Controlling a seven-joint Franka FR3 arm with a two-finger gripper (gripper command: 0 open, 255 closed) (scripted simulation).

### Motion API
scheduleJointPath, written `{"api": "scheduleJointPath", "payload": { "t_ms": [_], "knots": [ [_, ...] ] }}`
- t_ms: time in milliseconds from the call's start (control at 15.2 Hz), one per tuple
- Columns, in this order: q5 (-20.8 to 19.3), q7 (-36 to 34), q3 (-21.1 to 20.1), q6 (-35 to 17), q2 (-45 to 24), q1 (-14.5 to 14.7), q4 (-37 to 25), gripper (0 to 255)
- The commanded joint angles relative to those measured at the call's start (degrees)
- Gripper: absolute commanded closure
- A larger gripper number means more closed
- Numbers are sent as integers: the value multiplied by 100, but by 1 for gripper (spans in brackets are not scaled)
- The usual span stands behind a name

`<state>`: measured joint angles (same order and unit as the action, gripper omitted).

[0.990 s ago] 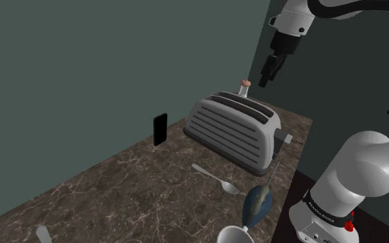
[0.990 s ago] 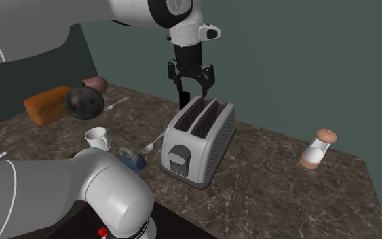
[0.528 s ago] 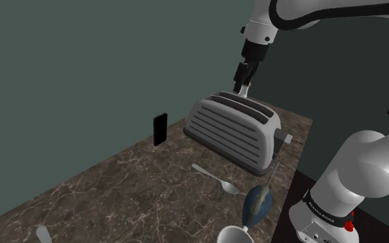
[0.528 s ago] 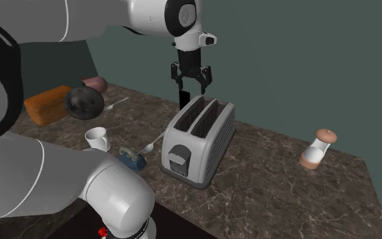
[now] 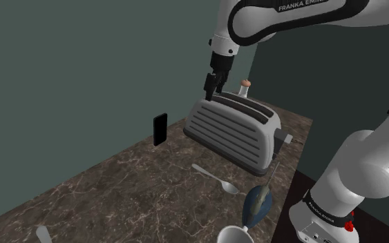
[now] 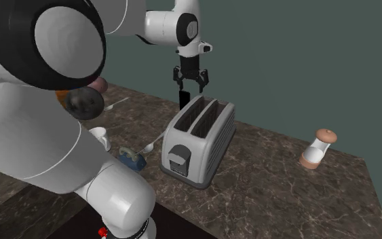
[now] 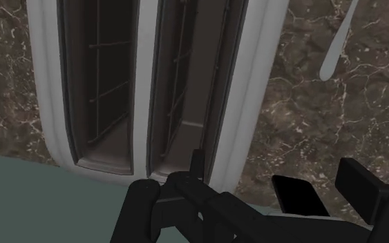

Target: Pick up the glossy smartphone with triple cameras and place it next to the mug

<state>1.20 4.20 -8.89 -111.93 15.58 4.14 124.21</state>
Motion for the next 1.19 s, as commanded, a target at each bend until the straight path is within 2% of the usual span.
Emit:
{"api": "scheduleJointPath", "payload": {
  "t_ms": [0, 528, 990, 1122],
  "knots": [
    [-31, -97, -114, -102, -423, 57, -282, 0],
    [-332, -425, -437, -340, -2132, 307, -1577, 0],
    [-697, -663, -571, -209, -3708, 680, -3109, 0],
    [-710, -671, -563, -270, -3765, 695, -3101, 0]
  ]
}}
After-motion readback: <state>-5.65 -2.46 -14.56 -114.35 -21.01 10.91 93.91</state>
